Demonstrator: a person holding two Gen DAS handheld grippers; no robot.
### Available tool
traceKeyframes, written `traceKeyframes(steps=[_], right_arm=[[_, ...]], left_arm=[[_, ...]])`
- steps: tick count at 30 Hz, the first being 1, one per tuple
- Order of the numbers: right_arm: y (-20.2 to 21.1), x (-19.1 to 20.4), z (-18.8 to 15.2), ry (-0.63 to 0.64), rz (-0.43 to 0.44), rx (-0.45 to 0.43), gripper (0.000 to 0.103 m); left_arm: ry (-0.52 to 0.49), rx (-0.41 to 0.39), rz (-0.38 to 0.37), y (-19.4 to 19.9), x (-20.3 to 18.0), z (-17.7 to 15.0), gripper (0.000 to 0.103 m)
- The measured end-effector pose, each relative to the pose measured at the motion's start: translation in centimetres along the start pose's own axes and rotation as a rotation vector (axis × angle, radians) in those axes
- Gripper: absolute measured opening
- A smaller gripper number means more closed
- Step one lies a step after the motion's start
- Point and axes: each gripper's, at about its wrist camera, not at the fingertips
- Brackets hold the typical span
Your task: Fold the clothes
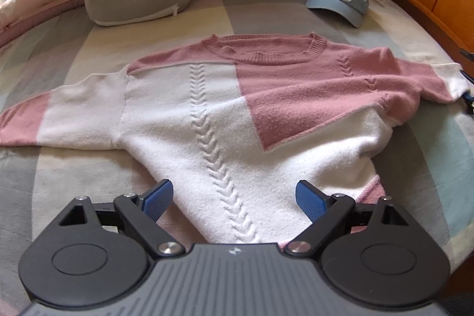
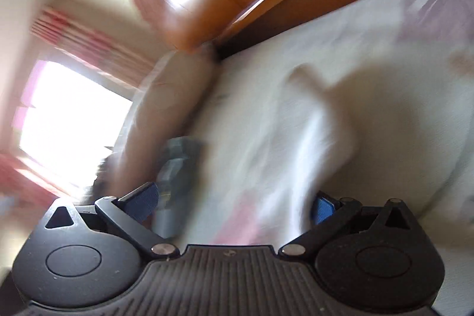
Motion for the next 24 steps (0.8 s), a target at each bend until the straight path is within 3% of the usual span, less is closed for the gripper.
traceKeyframes(steps=[3, 6, 8, 14, 16, 20, 24], right_arm=[[-1.1, -0.5, 0.8, 0.012, -0.014, -0.076, 0.103], [-0.6, -0.9, 2.3, -0.056, 0.067, -0.166, 0.103], [0.2, 0.1, 3.4, -0.029, 0.099, -0.209, 0.103], [3.2, 3.4, 6.2, 0.125, 0.043, -0.28, 0.103], [4.3, 4.1, 6.7, 0.185, -0.026, -0.317, 0.103], [5.5, 5.3, 7.6, 0.3, -0.18, -0.316, 0.103], [4.3, 6.6, 5.9, 0.389, -0.234, -0.163, 0.103]], left_arm=[[-0.006, 0.014, 0.011, -0.2, -0.1, -0.3, 0.09], [-0.012, 0.01, 0.003, 0.1, 0.1, -0.7, 0.09], [-0.008, 0.018, 0.016, 0.1, 0.4, -0.8, 0.09], [0.019, 0.012, 0.012, -0.1, 1.0, -0.6, 0.09], [0.011, 0.01, -0.001, -0.1, 0.7, -0.6, 0.09], [0.001, 0.008, -0.01, -0.3, 0.5, -0.5, 0.09], [0.001, 0.003, -0.009, -0.5, 0.3, -0.1, 0.09]])
Point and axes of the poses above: each gripper's, at about its wrist camera, not at the fingertips, and y roughly against the way its jaws point, x to its left, z to its top, and after that the axes turned 7 degrees about z, right-handed
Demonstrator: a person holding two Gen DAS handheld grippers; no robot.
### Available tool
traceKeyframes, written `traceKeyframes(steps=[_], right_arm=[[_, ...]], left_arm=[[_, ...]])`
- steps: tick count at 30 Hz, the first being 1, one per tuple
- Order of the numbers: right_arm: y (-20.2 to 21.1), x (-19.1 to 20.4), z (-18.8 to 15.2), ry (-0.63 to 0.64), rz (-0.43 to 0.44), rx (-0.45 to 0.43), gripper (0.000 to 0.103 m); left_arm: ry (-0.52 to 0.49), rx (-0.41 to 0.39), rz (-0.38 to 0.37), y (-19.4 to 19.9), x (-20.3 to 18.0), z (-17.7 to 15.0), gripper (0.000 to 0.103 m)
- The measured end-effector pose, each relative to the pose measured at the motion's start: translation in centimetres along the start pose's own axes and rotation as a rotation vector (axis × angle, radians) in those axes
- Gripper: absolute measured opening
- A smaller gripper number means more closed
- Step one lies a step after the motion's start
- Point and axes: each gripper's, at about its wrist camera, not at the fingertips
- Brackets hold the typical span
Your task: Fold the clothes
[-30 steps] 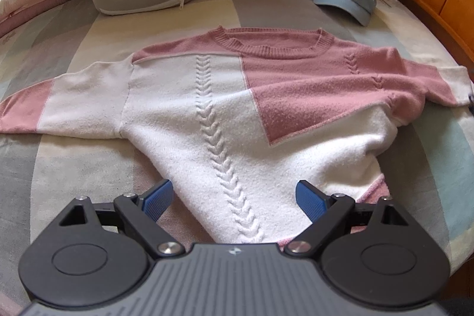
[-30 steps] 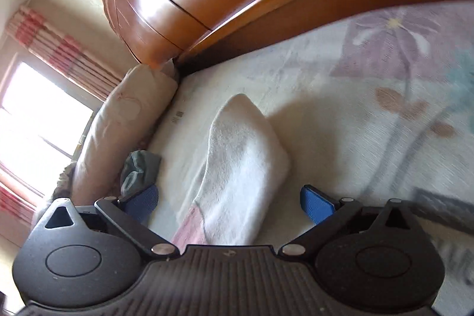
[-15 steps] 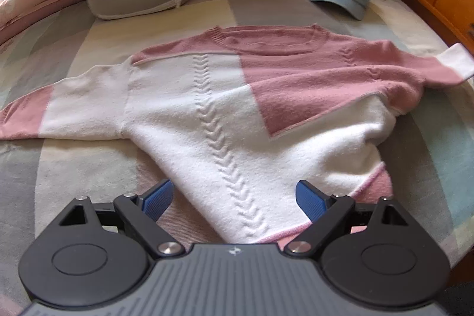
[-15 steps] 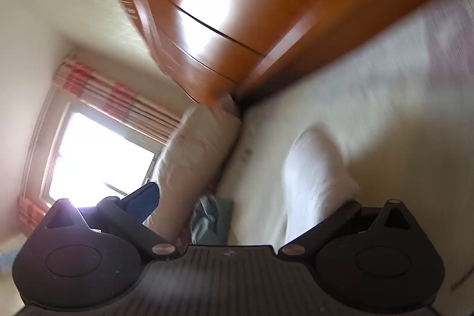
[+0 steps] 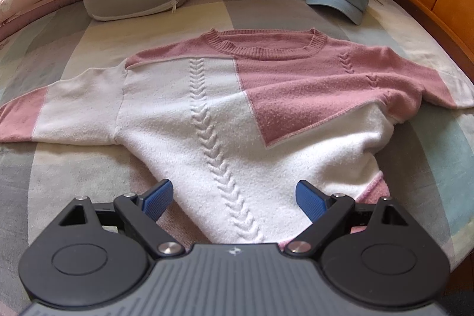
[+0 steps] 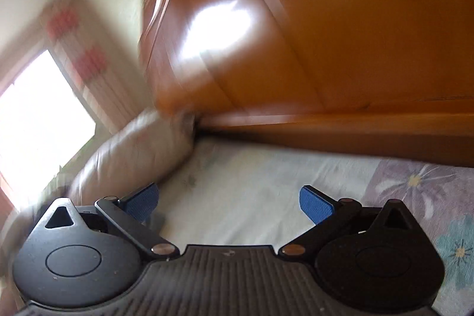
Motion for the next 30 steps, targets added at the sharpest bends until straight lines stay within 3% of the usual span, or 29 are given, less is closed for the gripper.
traceKeyframes(steps=[3, 8, 11, 14, 15, 18, 22, 27, 30], right_arm=[[-2.7, 2.2, -2.7, 0.126, -0.013, 0.197, 0.103], [-5.8, 3.5, -8.4, 0.487, -0.246, 0.427, 0.103], [-6.0, 2.3, -8.8, 0.527, -0.329, 0.458, 0.103], [-6.6, 3.5, -7.9, 0.533, -0.406, 0.466, 0.103], [-6.6, 4.7, -7.8, 0.555, -0.381, 0.465, 0.103], [-7.5, 9.5, -7.7, 0.58, -0.197, 0.507, 0.103], [-10.6, 16.7, -9.1, 0.59, 0.033, 0.656, 0.103], [-14.2, 22.8, -13.3, 0.465, 0.193, 0.866, 0.103], [-15.6, 25.3, -15.3, 0.352, 0.257, 0.944, 0.103]], left_arm=[[-0.013, -0.009, -0.004, -0.1, -0.4, 0.4, 0.09], [-0.021, -0.027, 0.025, -0.1, -0.3, 0.8, 0.09], [0.022, -0.024, 0.059, -0.4, 0.8, 0.8, 0.09], [0.077, -0.012, 0.063, -0.8, 1.9, 1.1, 0.09], [0.088, -0.017, 0.058, -0.8, 2.0, 1.3, 0.09], [0.102, -0.057, 0.047, -0.1, 1.9, 2.0, 0.09], [0.119, -0.103, 0.011, 0.8, 2.0, 2.5, 0.09], [0.141, -0.113, 0.014, 1.1, 3.7, 1.6, 0.09], [0.16, -0.12, 0.012, 0.8, 5.8, 1.1, 0.09]])
Point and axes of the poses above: each gripper's, at about its wrist camera, not at the fingertips, and y roughly against the way its jaws point, x to its left, z to its top, and after that the axes turned 7 degrees about z, right-handed
